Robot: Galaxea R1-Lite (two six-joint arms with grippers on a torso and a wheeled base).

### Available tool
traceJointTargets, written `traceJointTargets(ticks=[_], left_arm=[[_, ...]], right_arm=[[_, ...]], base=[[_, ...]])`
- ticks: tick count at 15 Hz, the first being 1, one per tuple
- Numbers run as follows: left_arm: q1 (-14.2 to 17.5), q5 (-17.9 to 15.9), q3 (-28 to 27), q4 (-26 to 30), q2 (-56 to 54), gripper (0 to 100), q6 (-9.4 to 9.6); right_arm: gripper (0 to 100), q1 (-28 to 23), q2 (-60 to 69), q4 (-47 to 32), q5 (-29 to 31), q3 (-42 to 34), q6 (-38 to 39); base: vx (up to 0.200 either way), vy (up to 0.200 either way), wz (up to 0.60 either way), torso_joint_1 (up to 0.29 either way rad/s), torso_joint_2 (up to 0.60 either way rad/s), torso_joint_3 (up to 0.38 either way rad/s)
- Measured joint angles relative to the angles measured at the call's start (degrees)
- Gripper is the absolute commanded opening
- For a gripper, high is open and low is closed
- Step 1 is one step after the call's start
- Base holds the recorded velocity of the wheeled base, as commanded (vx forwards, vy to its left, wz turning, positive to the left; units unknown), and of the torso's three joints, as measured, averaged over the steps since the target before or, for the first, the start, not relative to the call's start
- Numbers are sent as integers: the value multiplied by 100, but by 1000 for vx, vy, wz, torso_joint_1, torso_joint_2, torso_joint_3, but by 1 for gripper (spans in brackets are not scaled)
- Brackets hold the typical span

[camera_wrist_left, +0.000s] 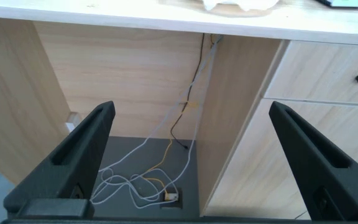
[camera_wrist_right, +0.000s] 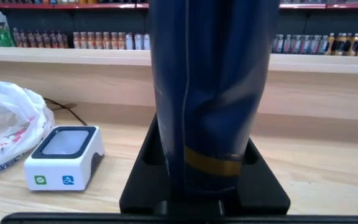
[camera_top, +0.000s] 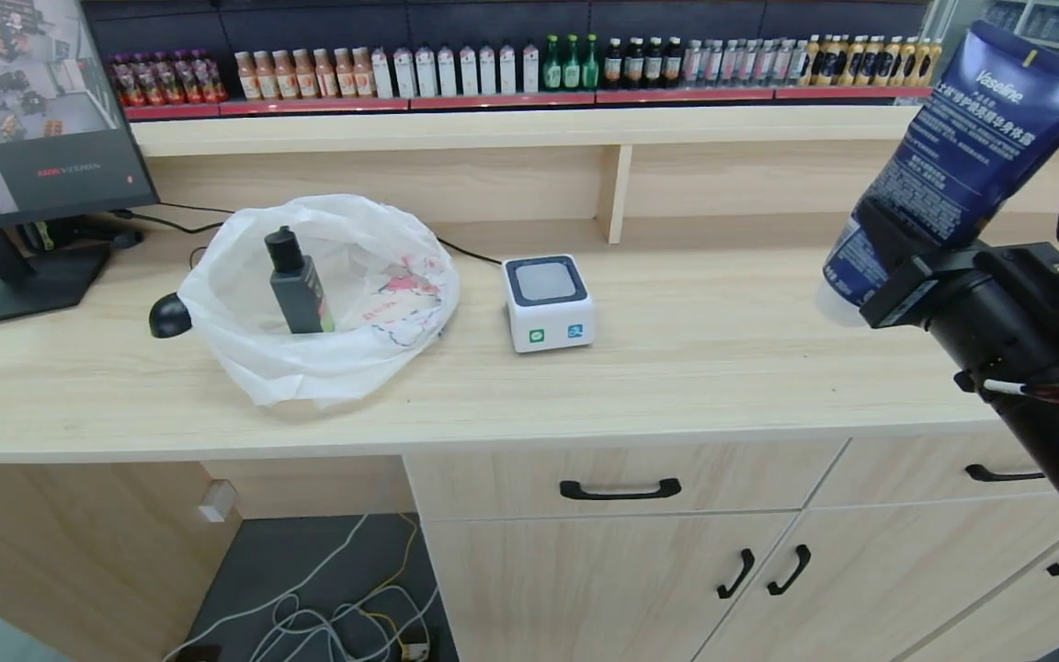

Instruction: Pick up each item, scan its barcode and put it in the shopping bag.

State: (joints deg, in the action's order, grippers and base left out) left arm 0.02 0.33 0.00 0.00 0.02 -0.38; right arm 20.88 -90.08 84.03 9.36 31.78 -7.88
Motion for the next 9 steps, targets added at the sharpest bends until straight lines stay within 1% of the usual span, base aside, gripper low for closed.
traceJointTargets(ticks=[3,5,9], left_arm=[[7,0,0,0,0,100,-44],[5,0,0,0,0,100,-49],[5,-1,0,0,0,100,-49]], right_arm=[[0,0,-99,33,-6,79,0],[0,0,-201,41,-1,206,2],[0,-2,-306,84,-34,230,2]], base=[[0,200,0,6,1,4],[0,200,0,2,5,5],[0,200,0,-1,2,1]])
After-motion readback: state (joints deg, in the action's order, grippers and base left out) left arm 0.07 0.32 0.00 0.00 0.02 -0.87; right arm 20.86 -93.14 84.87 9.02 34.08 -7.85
